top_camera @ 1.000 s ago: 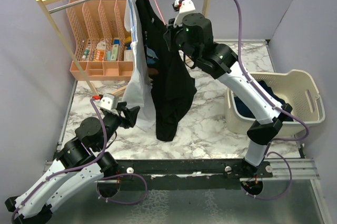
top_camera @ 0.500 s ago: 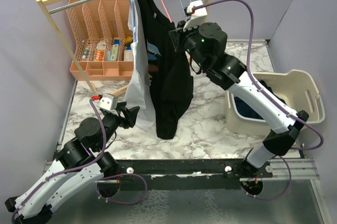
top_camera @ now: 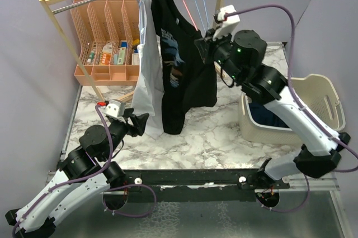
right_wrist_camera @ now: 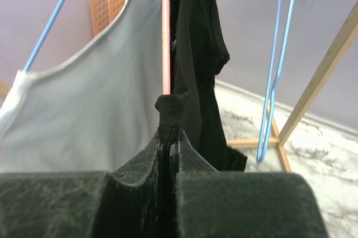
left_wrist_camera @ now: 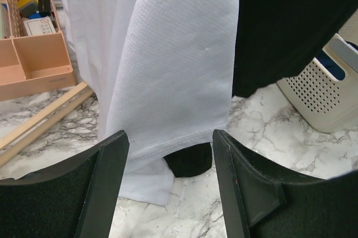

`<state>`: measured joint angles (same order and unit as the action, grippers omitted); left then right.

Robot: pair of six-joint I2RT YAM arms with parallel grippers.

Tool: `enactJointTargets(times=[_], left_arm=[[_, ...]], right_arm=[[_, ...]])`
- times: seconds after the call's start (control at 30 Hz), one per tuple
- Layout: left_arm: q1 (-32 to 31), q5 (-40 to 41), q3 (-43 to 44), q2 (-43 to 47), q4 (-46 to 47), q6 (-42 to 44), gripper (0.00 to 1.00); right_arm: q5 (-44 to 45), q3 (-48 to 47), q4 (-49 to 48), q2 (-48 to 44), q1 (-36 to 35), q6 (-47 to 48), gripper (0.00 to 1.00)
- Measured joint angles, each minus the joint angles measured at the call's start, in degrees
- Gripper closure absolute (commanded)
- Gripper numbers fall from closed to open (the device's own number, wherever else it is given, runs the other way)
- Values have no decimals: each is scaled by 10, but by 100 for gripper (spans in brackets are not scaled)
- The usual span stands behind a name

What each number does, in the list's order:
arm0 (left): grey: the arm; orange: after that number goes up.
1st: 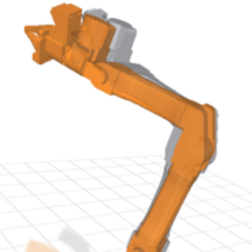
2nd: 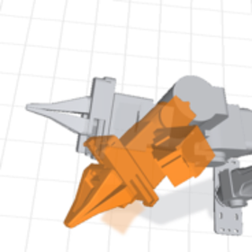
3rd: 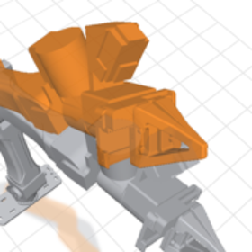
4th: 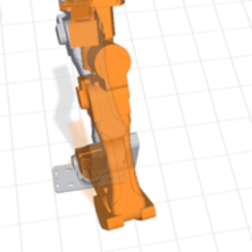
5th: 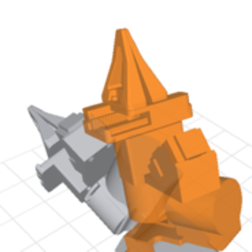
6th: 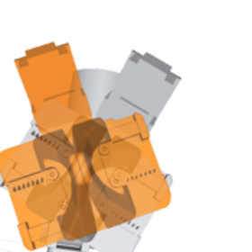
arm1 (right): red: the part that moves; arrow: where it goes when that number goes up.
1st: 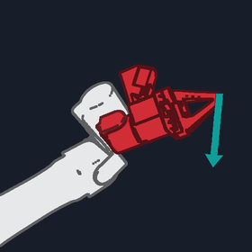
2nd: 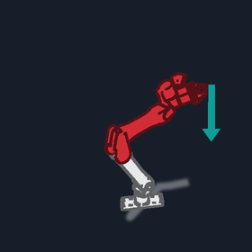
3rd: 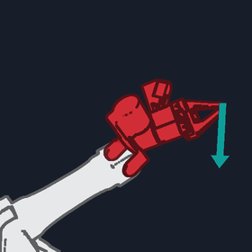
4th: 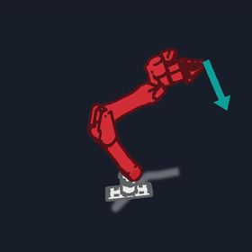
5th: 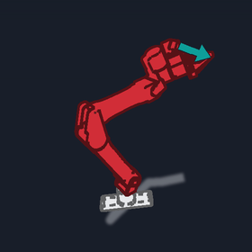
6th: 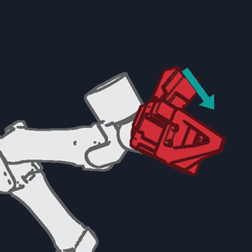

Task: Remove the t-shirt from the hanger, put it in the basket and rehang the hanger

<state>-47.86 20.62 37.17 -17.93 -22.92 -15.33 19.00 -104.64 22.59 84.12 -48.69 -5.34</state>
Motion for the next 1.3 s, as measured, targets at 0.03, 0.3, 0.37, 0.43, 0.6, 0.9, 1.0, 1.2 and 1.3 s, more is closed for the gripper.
enactJointTargets(times=[0.03, 0.3, 0.37, 0.43, 0.6, 0.9, 1.0, 1.2, 1.3], left_arm=[[0, 0, 0, 0, 0, 0, 30], [0, -58, 0, -5, 14, 7, 11], [0, -88, 0, -11, 23, 8, 12], [0, -130, 0, -18, 44, 9, 12], [0, -219, 52, -55, 94, 8, 12], [0, -394, 209, -217, 214, -6, 17], [0, -439, 226, -268, 229, -17, 19], [0, -493, 233, -328, 233, -31, 23], [0, -511, 233, -331, 238, -39, 39]], right_arm=[[-11, 16, 20, -20, 0, -5, 99], [-109, 176, 143, -210, 0, -34, 99], [-138, 213, 172, -257, 0, -37, 99], [-180, 251, 205, -310, 0, -41, 99], [-284, 316, 254, -411, 0, -52, 99], [-431, 371, 271, -459, 0, -70, 99], [-454, 374, 267, -445, 0, -71, 99], [-477, 374, 238, -426, 0, -71, 99], [-489, 374, 223, -421, 0, -71, 99]])
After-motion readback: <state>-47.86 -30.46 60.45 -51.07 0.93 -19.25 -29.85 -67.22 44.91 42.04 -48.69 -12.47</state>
